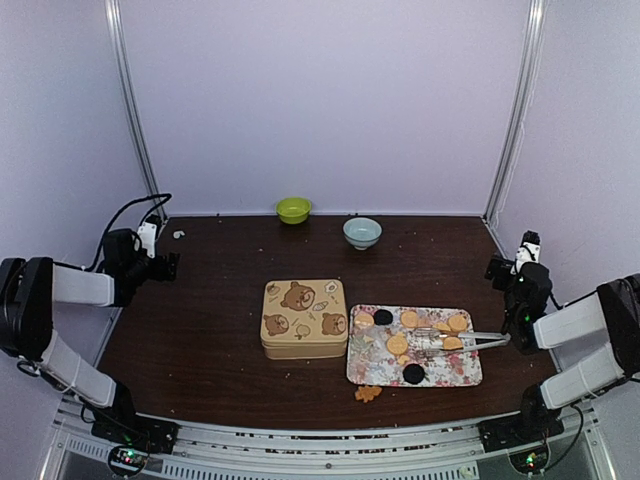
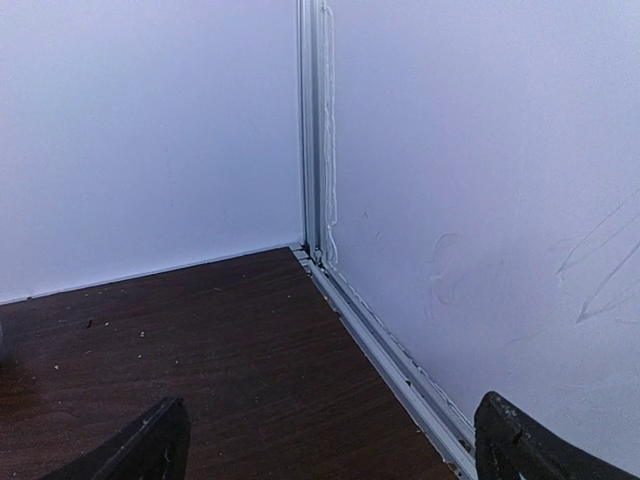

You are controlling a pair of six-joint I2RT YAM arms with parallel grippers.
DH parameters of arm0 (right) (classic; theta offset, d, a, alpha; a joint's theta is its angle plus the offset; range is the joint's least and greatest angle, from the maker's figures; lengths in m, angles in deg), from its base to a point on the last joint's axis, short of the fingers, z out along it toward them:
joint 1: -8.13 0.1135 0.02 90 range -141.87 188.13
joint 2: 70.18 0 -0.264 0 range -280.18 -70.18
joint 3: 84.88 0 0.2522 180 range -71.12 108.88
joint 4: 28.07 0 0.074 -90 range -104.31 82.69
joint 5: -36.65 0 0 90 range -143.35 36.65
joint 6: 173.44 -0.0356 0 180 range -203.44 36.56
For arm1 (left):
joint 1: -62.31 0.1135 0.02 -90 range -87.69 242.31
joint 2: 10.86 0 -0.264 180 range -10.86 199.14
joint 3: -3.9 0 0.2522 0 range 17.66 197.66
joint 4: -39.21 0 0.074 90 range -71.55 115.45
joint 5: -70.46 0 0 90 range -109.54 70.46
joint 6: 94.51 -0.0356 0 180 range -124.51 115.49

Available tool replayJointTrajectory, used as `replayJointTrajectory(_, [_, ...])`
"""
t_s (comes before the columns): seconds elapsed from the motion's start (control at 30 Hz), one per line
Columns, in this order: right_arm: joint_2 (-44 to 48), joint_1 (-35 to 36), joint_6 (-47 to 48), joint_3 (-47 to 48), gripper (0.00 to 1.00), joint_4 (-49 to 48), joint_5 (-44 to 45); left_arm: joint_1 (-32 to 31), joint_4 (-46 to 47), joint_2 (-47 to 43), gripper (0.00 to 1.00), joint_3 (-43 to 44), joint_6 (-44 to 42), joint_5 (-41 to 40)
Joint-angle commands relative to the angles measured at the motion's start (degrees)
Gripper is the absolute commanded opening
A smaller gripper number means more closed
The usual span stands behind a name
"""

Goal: Pack the cookies
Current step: Reset both arms

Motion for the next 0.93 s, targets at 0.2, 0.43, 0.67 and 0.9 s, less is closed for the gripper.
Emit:
replayJointTrajectory(0.2, [-0.9, -0.5, -0.4, 0.5, 1.00, -2.2, -2.4, 0.4, 32.6, -1.4, 0.98, -15.6, 1.4, -0.5])
replayJointTrajectory(0.43, [-1.0, -0.5, 0.3, -0.1, 1.00, -3.8, -2.4, 1.1, 31.0, -1.5, 0.98, -14.9, 2.5, -0.9])
replayJointTrajectory(0.67, [-0.9, -0.4, 0.2, 0.0, 1.00, -3.4, -2.5, 1.1, 30.5, -1.4, 0.98, -14.7, 2.5, -0.8])
replayJointTrajectory(0.9, [-0.9, -0.4, 0.3, -0.1, 1.00, -3.5, -2.5, 1.1, 30.6, -1.5, 0.98, -14.7, 2.5, -0.9])
